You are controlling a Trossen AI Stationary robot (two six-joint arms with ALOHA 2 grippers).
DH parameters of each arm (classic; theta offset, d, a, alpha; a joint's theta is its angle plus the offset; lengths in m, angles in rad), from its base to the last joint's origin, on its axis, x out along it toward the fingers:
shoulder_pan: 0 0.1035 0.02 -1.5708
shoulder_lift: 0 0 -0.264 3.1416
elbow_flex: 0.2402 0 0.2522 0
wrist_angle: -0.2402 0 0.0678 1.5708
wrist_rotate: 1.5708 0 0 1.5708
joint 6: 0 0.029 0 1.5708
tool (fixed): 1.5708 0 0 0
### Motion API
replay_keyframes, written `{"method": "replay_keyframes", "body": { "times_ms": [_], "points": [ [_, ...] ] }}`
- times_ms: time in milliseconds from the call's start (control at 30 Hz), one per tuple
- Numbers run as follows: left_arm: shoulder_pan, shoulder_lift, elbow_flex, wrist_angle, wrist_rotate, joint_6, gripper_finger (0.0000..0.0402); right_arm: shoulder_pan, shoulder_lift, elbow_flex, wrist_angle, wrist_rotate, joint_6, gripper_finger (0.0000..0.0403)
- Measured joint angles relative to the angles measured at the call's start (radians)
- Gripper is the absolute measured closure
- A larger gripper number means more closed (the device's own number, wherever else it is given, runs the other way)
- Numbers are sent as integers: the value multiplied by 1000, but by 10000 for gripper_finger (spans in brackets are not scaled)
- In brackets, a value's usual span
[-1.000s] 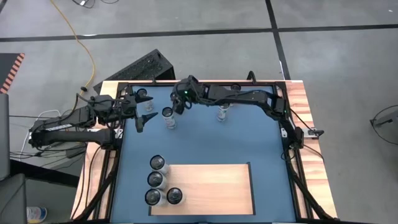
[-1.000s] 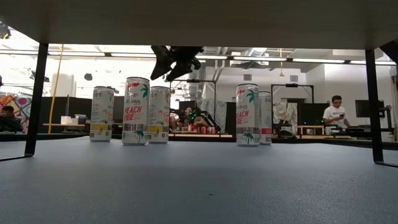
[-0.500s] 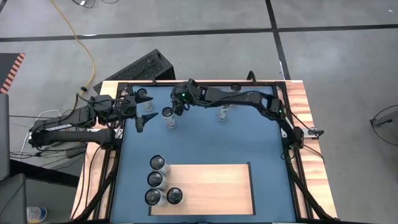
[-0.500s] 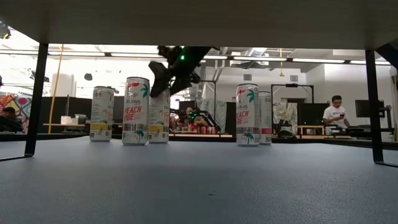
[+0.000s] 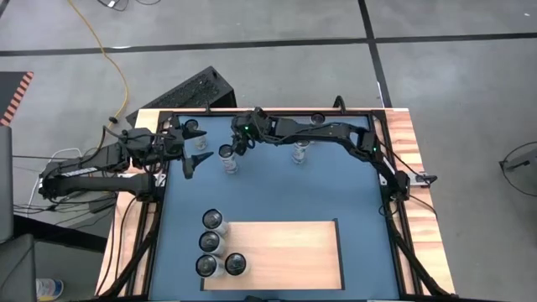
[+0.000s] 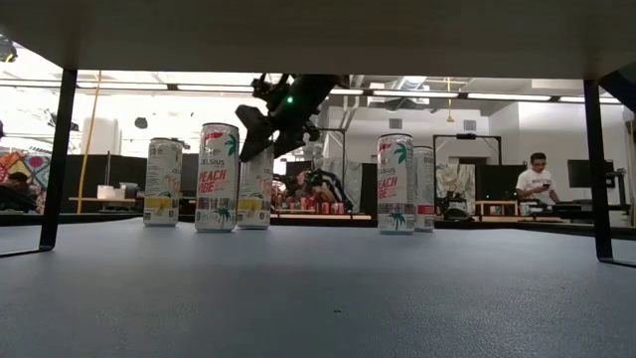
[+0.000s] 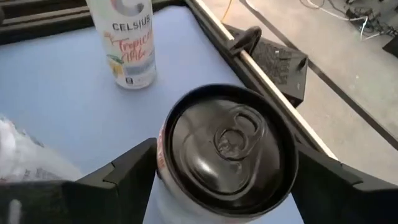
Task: Place canned beverage on shelf
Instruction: Put the right white yellow soda can on the shelf aligned with the other white yellow soda can
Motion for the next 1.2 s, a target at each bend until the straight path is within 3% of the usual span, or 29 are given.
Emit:
{"method": "replay_keyframes", "body": {
  "times_ms": [267,533,700,1200],
  "points": [
    [0,0,0,0,0,-9,68,7,-1,0,-18,20,62,186],
    [0,0,0,0,1,-24,68,17,-2,2,-32,34,94,188],
    [0,0,0,0,1,-30,68,37,-41,-1,-108,105,104,188],
    [0,0,0,14,20,-75,68,136,-311,0,-408,348,221,188]
  ]
}}
